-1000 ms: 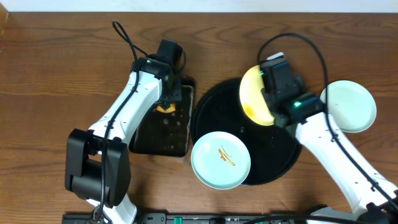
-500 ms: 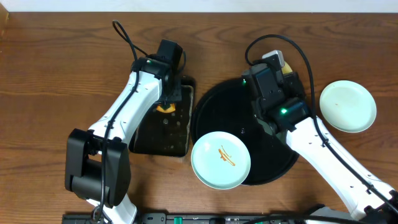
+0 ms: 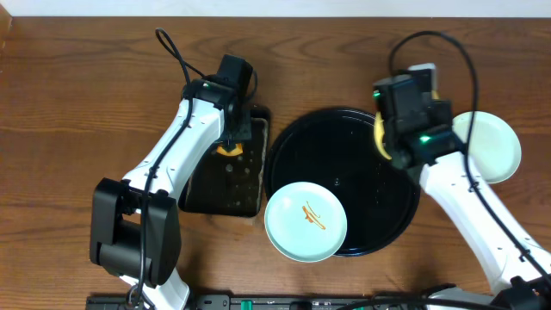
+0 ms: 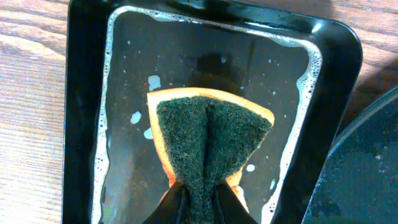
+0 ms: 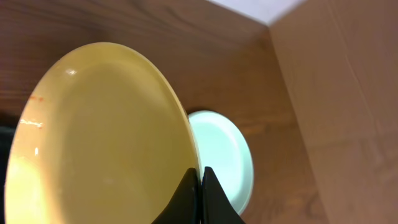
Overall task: Clean dirty plates on tray and stack at the side
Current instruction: 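Carry the yellow plate right and set it on the green plate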
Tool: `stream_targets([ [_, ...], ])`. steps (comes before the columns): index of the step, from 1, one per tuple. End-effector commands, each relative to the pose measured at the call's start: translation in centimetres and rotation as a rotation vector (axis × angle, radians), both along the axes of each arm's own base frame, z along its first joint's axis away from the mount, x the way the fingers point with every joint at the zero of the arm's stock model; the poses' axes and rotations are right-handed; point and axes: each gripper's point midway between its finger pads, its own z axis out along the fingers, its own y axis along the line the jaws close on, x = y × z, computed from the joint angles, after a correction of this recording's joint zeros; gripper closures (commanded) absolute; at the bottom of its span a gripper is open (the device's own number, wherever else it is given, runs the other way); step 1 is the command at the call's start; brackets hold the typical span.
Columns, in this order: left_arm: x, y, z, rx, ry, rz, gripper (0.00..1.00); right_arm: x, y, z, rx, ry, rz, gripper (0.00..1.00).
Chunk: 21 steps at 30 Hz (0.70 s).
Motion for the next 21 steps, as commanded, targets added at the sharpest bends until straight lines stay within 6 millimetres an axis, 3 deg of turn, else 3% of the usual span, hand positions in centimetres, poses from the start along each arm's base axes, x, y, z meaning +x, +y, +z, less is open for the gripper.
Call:
stream_targets([
  [1, -0.3, 0.4, 0.0, 0.018, 0.001, -0.001, 0.87, -0.3, -4.1, 0.5, 0.048, -0.043, -0.122, 0.99],
  [12, -0.3, 0.2, 0.0, 0.006, 0.003, -0.004, 0.87, -2.3, -15.3, -3.1, 0.338, -0.043, -0.388, 0.99],
  [17, -0.3, 0.2, 0.0, 0.006, 0.004, -0.004, 0.87, -4.0, -19.2, -5.8, 0.417, -0.021, -0.517, 0.99],
  [21, -0.3, 0.2, 0.0, 0.006, 0.004, -0.004, 0.87, -5.2, -21.3, -8.1, 0.45, 0.01, -0.604, 0.99],
])
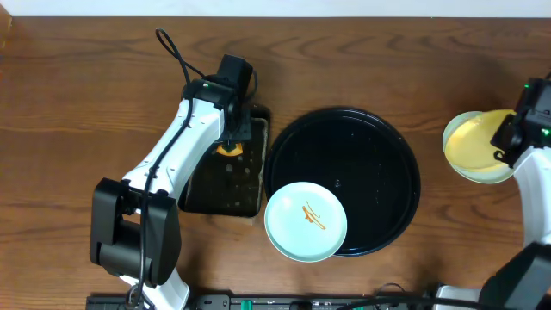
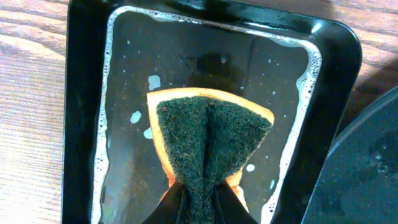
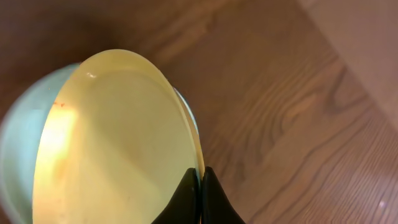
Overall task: Clean dirty plates on tray and stack at the side
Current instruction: 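Carry the yellow plate right and set it on the green plate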
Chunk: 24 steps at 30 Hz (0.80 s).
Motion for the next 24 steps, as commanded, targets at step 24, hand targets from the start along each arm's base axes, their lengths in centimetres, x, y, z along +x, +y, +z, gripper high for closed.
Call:
stream_targets([
  [24, -0.1, 0.3, -0.7, 0.019, 0.001, -0.056, 0.87, 0.0, 15.1, -6.1, 0.742, 0.088, 0.436, 0.73],
])
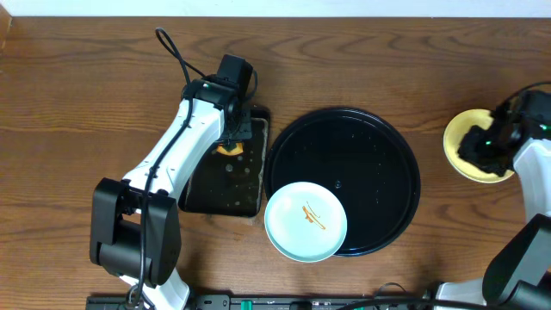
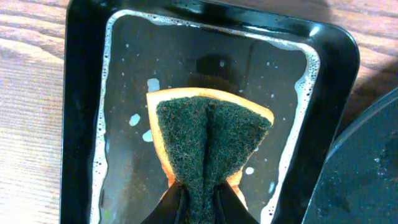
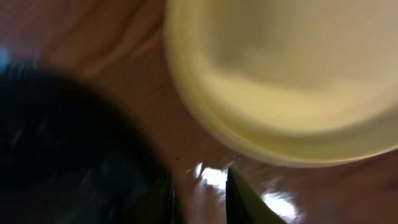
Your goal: Clean dirty plates on tray and stack at the side
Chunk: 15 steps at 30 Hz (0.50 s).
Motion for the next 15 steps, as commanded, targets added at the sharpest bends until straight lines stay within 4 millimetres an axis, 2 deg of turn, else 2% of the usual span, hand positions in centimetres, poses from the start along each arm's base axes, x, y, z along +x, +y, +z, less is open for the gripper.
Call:
stream_targets([
  [1, -0.3, 0.3, -0.6, 0.024, 0.01, -0.062, 0.87, -0.2, 3.7, 0.2, 0.09, -0.004, 0.156, 0.73],
  [7, -0.4, 1.0, -2.4, 0.027, 0.009, -0.081, 0.87, -0.1, 5.7, 0.2, 0.092, 0.002, 0.215, 0.73],
  [15, -1.1, 2.5, -5.3, -0.003, 0.048, -0.039, 0.86, 0.2, 6.5, 0.2, 0.086, -0.002, 0.241, 0.72],
])
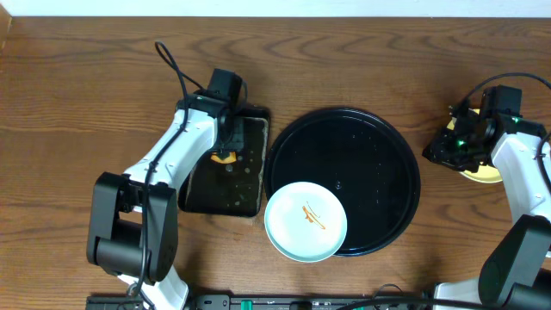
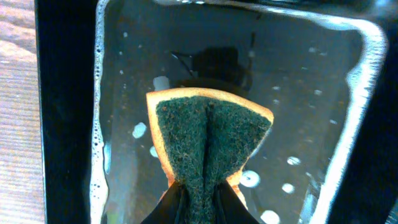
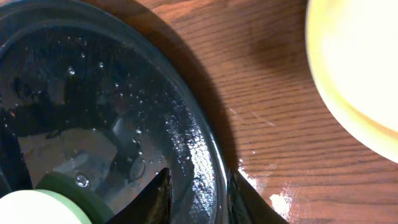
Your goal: Clean dirty plates on tray and stack at the side
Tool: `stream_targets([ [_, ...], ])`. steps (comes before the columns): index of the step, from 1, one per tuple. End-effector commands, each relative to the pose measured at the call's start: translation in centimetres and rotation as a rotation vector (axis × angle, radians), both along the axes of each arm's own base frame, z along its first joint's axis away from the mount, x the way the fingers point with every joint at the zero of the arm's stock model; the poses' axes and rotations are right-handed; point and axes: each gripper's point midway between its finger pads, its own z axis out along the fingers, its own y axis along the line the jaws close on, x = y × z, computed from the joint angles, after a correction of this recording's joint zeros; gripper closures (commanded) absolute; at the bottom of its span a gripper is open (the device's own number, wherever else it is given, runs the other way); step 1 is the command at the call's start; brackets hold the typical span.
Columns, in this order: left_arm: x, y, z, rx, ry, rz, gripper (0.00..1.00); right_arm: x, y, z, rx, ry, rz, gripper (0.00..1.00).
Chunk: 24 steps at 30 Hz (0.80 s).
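Note:
A pale green plate [image 1: 306, 221] with an orange smear lies on the front left of the round black tray [image 1: 379, 146]; its edge [image 3: 28, 210] shows in the right wrist view. A yellow plate [image 1: 482, 175] [image 3: 357, 74] rests on the table right of the tray, partly under my right arm. My right gripper [image 1: 435, 152] [image 3: 198, 194] stands open over the tray's right rim [image 3: 211, 155], nothing between its fingers. My left gripper [image 1: 225, 142] [image 2: 202, 202] is shut on a folded green-and-orange sponge [image 2: 208, 134] low over soapy water.
The sponge hangs inside a black rectangular basin [image 1: 250, 194] [image 2: 62, 112] left of the round tray, with foam along its walls. Bare wood table [image 1: 77, 103] surrounds everything. A black cable [image 1: 176, 60] loops behind the left arm.
My right gripper, still open, has moved left from beside the yellow plate to the round tray's right rim. My left gripper has sunk nearer the water with the sponge.
My right gripper first held the yellow plate on edge above the tray's back right, while a pale plate lay on the table at right. Then it held it over that pale plate. Then the yellow plate lay there and the gripper was open. The left kept the sponge throughout.

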Motion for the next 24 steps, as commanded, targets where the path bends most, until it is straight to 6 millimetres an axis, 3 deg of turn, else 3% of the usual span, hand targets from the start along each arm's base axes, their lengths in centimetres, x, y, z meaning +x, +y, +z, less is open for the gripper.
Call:
stream_targets([
  [1, -0.8, 0.6, -2.0, -0.008, 0.043, -0.002, 0.86, 0.2, 0.4, 0.1, 0.007, -0.012, 0.027, 0.72],
  [3, -1.1, 0.7, -3.0, -0.012, 0.054, 0.001, 0.83, 0.2, 0.4, 0.1, 0.007, -0.013, 0.027, 0.73],
  [8, -1.9, 1.0, -5.1, -0.002, 0.094, 0.002, 0.49, 0.3, 0.4, 0.2, 0.005, -0.016, 0.027, 0.73],
  [15, -2.0, 1.0, -5.4, 0.0, 0.101, 0.002, 0.46, 0.2, 0.2, 0.1, -0.009, -0.013, 0.026, 0.73],
  [16, -1.9, 0.9, -5.3, -0.001, 0.099, 0.002, 0.56, 0.2, 0.2, 0.1, -0.009, -0.013, 0.026, 0.73],
  [18, -1.8, 0.8, -4.9, -0.01, 0.093, 0.0, 0.93, 0.3, 0.2, 0.1, -0.009, -0.013, 0.026, 0.73],
  [24, -1.3, -0.8, -2.5, -0.1, 0.042, -0.06, 0.91, 0.2, 0.1, 0.1, -0.013, -0.012, 0.026, 0.72],
])
